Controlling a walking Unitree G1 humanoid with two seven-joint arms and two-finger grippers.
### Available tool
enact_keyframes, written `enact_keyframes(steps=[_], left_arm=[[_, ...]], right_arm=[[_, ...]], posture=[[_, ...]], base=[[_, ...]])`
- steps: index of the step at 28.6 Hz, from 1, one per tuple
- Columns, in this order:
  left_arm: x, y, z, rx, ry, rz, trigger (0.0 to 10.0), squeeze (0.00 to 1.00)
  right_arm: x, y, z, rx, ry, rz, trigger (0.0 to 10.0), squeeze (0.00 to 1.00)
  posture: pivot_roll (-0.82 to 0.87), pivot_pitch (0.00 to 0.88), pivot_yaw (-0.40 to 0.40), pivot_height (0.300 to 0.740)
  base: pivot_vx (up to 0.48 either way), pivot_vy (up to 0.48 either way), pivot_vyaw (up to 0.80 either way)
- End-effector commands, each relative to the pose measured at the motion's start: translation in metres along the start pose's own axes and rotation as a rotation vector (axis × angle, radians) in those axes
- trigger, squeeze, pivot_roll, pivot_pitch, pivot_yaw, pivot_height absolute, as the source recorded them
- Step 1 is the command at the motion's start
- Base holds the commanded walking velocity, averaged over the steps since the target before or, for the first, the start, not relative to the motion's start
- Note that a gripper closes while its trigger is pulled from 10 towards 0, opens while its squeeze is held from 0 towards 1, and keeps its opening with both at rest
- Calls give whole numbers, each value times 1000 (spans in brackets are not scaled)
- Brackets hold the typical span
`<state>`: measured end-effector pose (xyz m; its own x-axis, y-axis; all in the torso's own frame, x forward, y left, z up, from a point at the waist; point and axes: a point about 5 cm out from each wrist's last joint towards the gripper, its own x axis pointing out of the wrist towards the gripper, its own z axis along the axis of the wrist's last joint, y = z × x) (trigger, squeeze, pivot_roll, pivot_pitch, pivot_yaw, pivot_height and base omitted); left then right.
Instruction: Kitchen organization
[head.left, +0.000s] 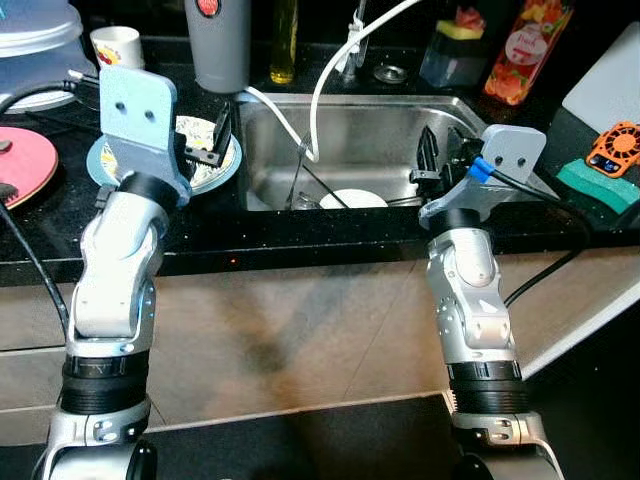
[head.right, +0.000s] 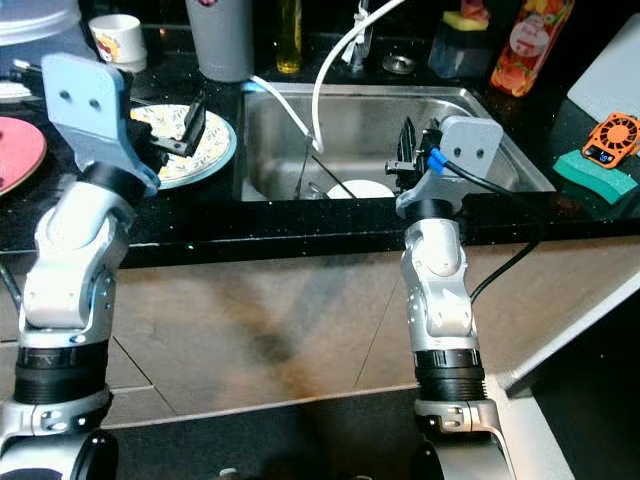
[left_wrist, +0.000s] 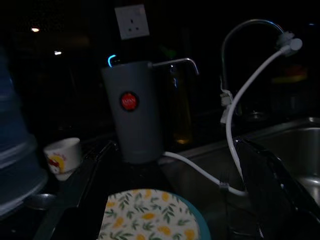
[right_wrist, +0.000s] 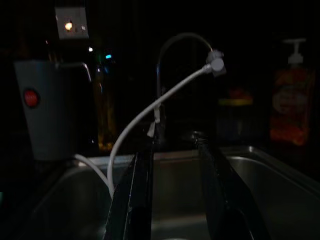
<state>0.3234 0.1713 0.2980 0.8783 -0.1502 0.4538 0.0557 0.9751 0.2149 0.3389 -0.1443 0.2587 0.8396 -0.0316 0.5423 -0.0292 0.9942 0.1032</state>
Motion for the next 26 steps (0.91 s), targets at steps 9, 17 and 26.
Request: enact_keyframes(steps=[9, 17, 26], left_arm=[[9, 9, -3, -14, 7, 44, 10000, 0], [10, 15, -5, 6, 9, 79, 10000, 0], [10, 20, -8, 35, 13, 116, 10000, 0]], right_arm=[[-1, 2, -3, 27, -3, -24, 10000, 0], [0, 2, -6, 26, 12, -25, 10000, 0], [3, 3, -7, 30, 19, -13, 10000, 0]], posture=[[200, 0, 2, 740], [209, 0, -12, 740], [210, 9, -26, 740]], base=[[0, 0, 0], [0, 0, 0], [0, 0, 0]])
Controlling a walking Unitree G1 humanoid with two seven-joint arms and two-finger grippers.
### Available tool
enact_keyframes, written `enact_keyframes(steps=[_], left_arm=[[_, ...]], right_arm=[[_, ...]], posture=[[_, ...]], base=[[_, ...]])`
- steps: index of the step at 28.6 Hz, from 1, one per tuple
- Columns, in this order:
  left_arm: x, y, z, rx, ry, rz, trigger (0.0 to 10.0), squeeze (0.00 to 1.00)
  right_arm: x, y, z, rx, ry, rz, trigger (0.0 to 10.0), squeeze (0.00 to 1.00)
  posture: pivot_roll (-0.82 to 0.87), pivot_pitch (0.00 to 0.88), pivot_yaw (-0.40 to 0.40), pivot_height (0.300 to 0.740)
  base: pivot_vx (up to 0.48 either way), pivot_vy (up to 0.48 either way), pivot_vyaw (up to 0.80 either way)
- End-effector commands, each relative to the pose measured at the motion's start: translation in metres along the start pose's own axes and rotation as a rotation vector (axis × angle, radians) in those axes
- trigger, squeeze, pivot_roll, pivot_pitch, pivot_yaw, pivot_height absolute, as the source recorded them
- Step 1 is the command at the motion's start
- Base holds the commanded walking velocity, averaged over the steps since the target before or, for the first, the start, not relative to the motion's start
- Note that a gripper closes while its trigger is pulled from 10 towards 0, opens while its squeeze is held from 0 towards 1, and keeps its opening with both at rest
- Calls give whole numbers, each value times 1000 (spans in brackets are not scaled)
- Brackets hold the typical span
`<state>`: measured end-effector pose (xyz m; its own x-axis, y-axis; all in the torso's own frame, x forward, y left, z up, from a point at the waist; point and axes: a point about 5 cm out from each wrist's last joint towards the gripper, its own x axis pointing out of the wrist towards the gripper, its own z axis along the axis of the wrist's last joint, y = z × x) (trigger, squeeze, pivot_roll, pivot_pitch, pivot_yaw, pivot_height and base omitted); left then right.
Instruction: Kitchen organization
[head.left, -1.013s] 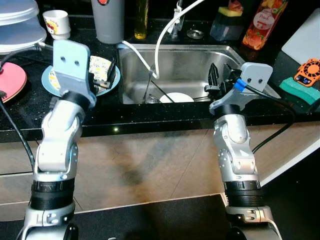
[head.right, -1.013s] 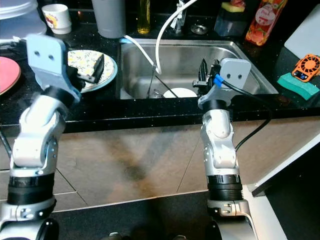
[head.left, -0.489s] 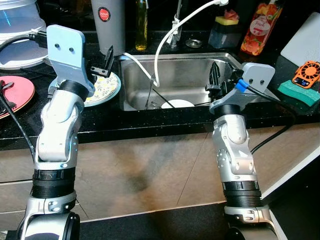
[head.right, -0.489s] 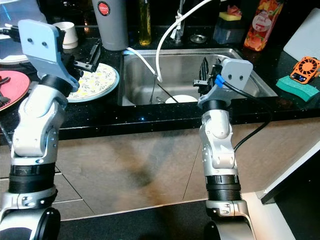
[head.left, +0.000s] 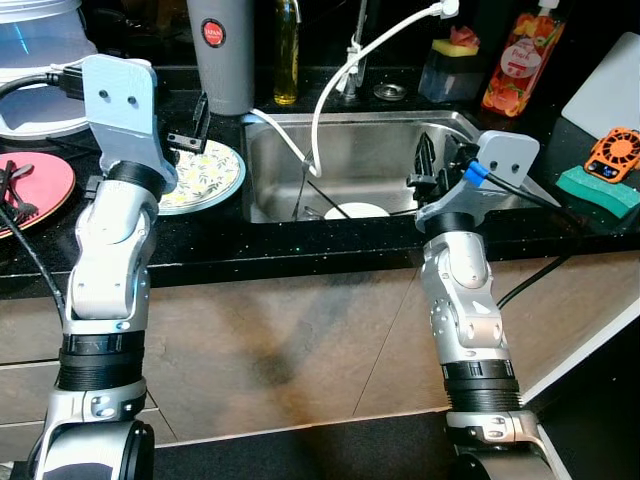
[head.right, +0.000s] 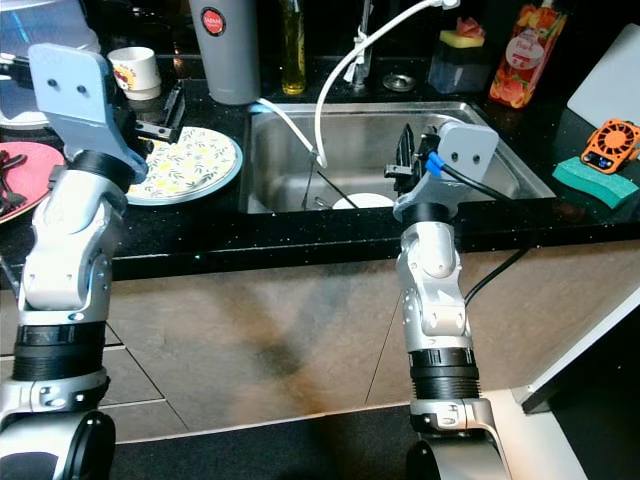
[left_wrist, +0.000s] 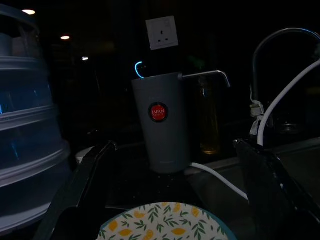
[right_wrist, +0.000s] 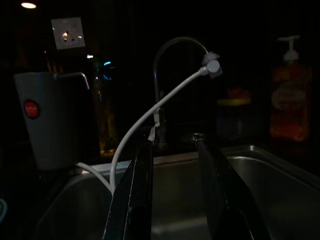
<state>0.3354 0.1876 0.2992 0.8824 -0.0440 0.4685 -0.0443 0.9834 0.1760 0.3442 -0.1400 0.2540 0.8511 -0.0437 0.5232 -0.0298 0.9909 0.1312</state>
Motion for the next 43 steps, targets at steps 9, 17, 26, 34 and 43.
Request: enact_keyframes(steps=[9, 17, 26, 34, 43], left_arm=[[1, -1, -6, 53, 22, 4, 10000, 0], [6, 30, -20, 405, 181, -131, 10000, 0], [7, 72, -23, 339, 295, 129, 10000, 0], [-12, 43, -43, 139, 364, 147, 10000, 0], [-9, 35, -39, 234, 344, 114, 10000, 0]], right_arm=[[1, -3, -2, -4, 6, 2, 10000, 0], [1, -3, -2, -3, 8, 7, 10000, 0], [1, 0, -4, 8, 9, 11, 10000, 0], [1, 3, -6, 10, 18, 28, 10000, 0], [2, 4, -6, 10, 16, 32, 10000, 0]], posture=[[209, 14, -35, 740], [214, 21, -35, 740], [230, 24, -29, 740], [237, 28, -41, 740], [240, 25, -39, 740]], base=[[0, 0, 0], [0, 0, 0], [0, 0, 0], [0, 0, 0], [0, 0, 0]])
